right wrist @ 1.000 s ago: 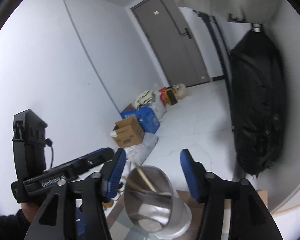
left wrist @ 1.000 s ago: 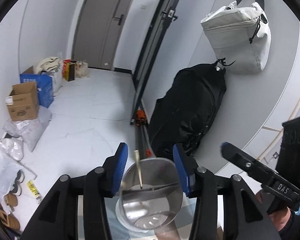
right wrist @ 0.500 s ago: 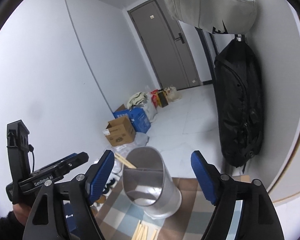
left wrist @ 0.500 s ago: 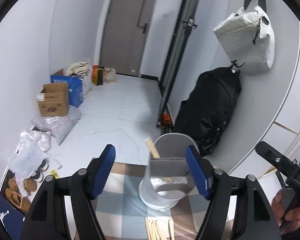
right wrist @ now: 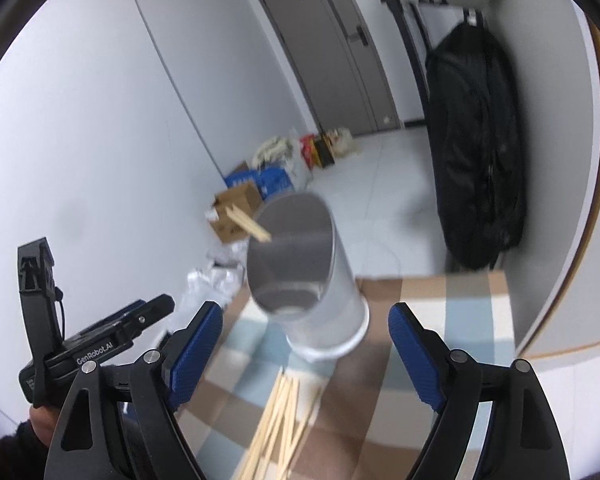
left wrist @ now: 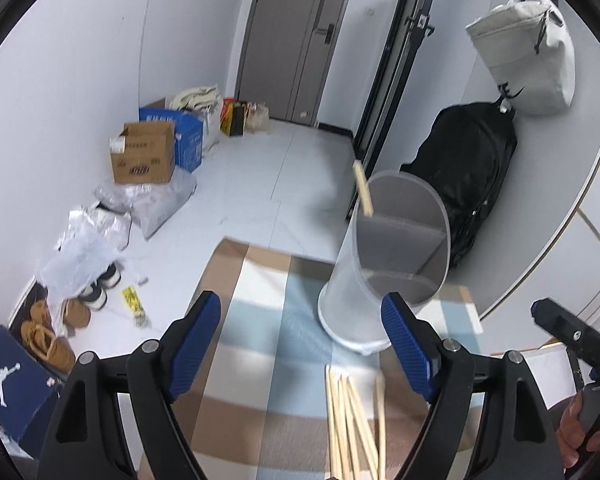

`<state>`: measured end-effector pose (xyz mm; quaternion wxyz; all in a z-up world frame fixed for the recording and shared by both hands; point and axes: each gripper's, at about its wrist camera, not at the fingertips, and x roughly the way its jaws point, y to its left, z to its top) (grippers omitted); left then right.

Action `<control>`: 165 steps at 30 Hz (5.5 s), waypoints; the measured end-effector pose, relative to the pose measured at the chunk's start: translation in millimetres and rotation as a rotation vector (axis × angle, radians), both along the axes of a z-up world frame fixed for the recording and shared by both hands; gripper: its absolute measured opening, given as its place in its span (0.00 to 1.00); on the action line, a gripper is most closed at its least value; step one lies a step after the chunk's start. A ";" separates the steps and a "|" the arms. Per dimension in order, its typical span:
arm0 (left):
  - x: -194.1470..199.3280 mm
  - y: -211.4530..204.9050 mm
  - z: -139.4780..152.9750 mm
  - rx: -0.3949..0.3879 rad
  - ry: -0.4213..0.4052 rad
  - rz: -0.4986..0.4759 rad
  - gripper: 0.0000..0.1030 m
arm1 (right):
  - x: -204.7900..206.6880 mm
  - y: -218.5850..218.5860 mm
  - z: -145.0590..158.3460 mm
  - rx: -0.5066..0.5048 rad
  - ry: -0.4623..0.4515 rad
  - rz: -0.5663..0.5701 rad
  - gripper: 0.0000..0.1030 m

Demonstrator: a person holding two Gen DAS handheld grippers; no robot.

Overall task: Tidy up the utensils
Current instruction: 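Move both tools back down to the chopstick pile, then close the right tool on a wooden chopstick, then grasp a chopstick with the left tool while the right tool lifts its chopstick, then carry both held chopsticks up over the utensil holder opening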

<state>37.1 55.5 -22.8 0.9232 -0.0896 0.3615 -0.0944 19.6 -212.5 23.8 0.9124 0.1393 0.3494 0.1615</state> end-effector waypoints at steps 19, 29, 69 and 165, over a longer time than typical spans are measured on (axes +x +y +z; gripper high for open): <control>-1.5 28.9 -31.3 0.006 0.102 0.065 0.77 | 49.4 40.5 -113.8 -0.025 0.451 0.052 0.50; -1.4 34.6 -30.6 0.006 0.107 0.068 0.77 | 70.0 68.1 -134.0 -0.178 0.570 0.072 0.29; 20.5 -43.8 -88.0 0.152 0.405 -0.119 0.66 | 9.3 -3.9 -39.2 0.039 0.153 -0.030 0.06; 98.5 -39.8 135.1 -0.092 -0.202 -0.237 0.00 | 150.5 13.6 127.2 0.007 -0.423 -0.134 0.05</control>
